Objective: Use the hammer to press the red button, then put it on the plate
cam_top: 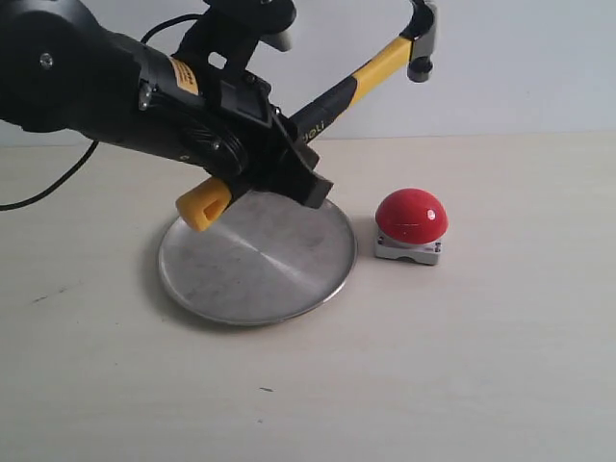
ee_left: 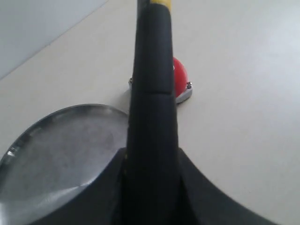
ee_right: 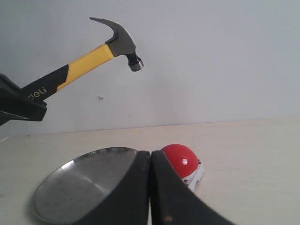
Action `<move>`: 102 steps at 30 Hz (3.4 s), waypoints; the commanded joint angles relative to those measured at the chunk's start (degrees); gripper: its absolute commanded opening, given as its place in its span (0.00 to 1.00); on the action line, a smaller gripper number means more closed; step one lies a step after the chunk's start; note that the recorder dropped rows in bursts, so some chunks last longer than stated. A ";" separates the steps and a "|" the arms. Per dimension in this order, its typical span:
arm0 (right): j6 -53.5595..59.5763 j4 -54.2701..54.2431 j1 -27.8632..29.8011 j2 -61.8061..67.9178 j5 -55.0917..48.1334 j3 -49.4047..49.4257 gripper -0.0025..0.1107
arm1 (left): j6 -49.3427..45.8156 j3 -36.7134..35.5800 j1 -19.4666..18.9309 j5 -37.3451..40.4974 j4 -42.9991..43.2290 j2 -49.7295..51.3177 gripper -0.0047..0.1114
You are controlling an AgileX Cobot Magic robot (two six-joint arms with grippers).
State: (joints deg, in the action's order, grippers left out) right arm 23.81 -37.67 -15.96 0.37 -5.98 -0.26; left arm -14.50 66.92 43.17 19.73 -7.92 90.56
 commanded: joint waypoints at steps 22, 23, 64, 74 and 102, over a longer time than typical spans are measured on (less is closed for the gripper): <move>0.00 0.07 -0.03 -0.37 0.15 0.26 0.02 | 74.80 -10.60 -1.03 -22.61 63.01 0.04 0.04; 0.00 0.07 -0.03 -0.37 0.15 0.26 0.02 | 74.91 -10.71 0.16 -22.73 62.75 1.43 0.04; 0.00 0.07 -0.03 -0.37 0.15 0.26 0.02 | 80.91 -7.09 4.93 -23.19 62.54 14.53 0.04; 0.00 0.19 -0.03 -0.37 0.15 0.26 0.02 | 80.91 -4.63 4.93 -21.97 63.11 12.12 0.04; 0.00 0.19 -0.03 -0.37 0.15 0.26 0.02 | 83.84 -4.88 4.81 -24.33 65.64 20.20 0.04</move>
State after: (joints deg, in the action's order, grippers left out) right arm 23.81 -37.67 -15.96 0.37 -6.19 -0.26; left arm 68.20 61.50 48.17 -4.51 58.56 114.34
